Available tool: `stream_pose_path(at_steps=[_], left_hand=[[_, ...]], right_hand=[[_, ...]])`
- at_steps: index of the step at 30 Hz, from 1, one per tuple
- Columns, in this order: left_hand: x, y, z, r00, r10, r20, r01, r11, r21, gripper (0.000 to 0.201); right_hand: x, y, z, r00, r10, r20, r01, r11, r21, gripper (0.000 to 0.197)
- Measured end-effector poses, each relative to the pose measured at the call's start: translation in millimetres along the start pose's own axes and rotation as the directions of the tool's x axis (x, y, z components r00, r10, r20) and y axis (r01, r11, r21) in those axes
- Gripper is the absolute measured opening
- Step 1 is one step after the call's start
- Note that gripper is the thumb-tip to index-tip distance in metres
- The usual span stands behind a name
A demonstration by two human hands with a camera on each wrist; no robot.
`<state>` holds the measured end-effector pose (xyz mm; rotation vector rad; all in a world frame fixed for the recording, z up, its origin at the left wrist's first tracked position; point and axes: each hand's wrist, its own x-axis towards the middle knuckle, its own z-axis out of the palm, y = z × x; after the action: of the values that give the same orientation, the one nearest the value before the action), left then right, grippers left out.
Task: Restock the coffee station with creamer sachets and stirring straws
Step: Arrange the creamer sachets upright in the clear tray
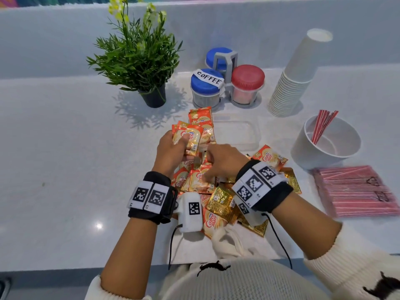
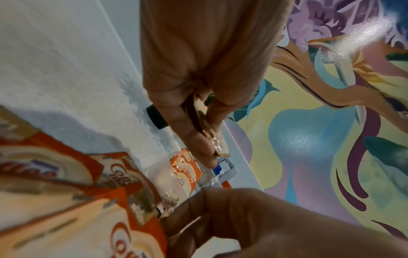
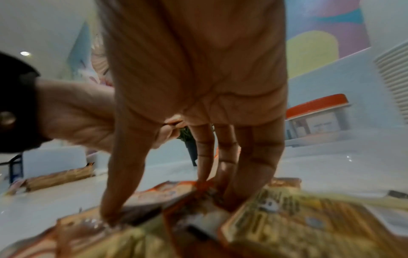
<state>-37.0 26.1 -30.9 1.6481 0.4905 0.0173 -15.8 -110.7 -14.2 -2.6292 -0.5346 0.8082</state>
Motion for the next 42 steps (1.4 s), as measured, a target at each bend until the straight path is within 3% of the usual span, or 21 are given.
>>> stream_pose_path(at_steps=[4,7,10,13,16,19,22,26,29,33,37,42], left_hand=[[1,1,2,0.999,0.013,-0.034,-0.013,1.0,-0.017,0.029],[1,-1,1,0.998,0.027,-0.055,-0.028,0.999,-0.018,0.027],[2,-2,-1,0.996,0.043,-0.082,-0.043,0.999,-0.002,0.021],[2,-2,-2,0.993,0.059,-0.102,-0.056,0.998,0.039,0.024],[2,-3,-1,0.991,0.065,-0.117,-0.059,0.997,0.057,0.025],[0,3,4,0.991,0.093,-0.096,-0.087,0.995,0.056,0.012],[0,7,12,0.992,0.117,-0.05,-0.115,0.993,0.024,0.018],[0,12,20,0.992,0.121,0.021,-0.122,0.992,0.016,0.033],[0,13,23,0.991,0.103,0.085,-0.103,0.995,0.005,0.024],[7,15,22,0.985,0.172,-0.019,-0.171,0.984,0.058,0.02],[16,19,20,0.986,0.167,0.009,-0.167,0.985,0.046,0.023],[25,22,20,0.974,0.176,0.143,-0.197,0.97,0.143,0.035]], right_hand=[[-2,-6,9,0.999,-0.009,0.051,0.015,0.993,-0.117,0.07],[-1,-4,9,0.999,-0.035,0.038,0.036,0.998,-0.048,0.039],[0,3,1,1.0,-0.028,0.007,0.027,0.994,0.104,0.043],[-2,10,-20,0.996,-0.054,-0.075,0.07,0.97,0.231,0.022],[-6,16,-42,0.988,-0.066,-0.14,0.13,0.846,0.517,0.012],[-4,19,-53,0.977,-0.041,-0.211,0.169,0.751,0.638,0.018],[8,17,-50,0.968,0.032,-0.249,0.157,0.699,0.698,0.013],[21,14,-44,0.948,0.109,-0.298,0.152,0.67,0.727,0.02],[25,10,-43,0.931,0.114,-0.346,0.187,0.667,0.722,0.023],[30,9,-42,0.921,0.141,-0.363,0.227,0.562,0.795,0.023],[34,8,-40,0.94,0.062,-0.337,0.226,0.626,0.746,0.016],[40,7,-49,0.897,0.054,-0.439,0.285,0.688,0.667,0.013]])
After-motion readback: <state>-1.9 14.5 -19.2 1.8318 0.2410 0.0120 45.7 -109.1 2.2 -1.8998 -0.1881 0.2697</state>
